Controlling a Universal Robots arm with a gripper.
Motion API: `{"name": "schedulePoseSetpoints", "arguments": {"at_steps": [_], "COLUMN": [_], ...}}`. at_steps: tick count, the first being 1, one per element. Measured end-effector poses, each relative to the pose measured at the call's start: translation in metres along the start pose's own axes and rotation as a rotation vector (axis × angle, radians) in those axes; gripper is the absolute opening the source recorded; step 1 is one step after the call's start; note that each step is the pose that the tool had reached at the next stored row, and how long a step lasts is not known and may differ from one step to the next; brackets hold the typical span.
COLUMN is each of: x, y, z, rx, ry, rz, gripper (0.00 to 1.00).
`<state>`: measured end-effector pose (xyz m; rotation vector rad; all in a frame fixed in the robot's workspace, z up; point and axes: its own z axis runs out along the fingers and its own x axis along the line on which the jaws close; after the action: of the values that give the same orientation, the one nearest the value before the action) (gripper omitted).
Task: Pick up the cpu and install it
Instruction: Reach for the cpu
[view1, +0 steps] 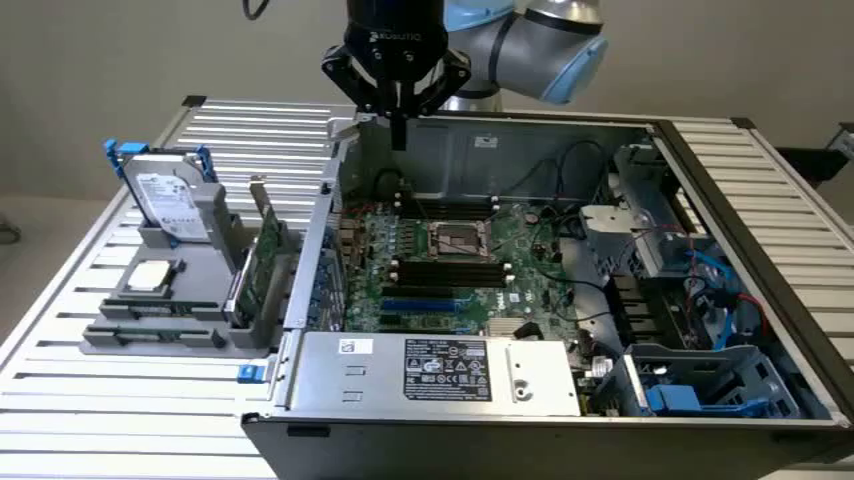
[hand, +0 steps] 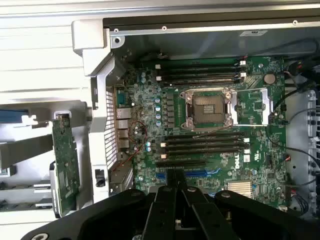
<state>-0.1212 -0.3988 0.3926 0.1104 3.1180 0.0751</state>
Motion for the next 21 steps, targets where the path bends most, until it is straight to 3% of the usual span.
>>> {"name": "schedulePoseSetpoints", "arguments": {"at_steps": [11,12,14,21], "x": [0.0,0.001,0.004,0.012], "y": [0.0005,0.0017,0.005,0.0181], "z": [0.0,0.0,0.0002,0.0007], "rx": [0.0007,0.0032,0.0106,0.0381], "ry": [-0.0002,-0.0052,-0.027,-0.1162], "rz": [0.0,0.0,-0.001,-0.006], "gripper": [0.11,0.11,0.11,0.11]}}
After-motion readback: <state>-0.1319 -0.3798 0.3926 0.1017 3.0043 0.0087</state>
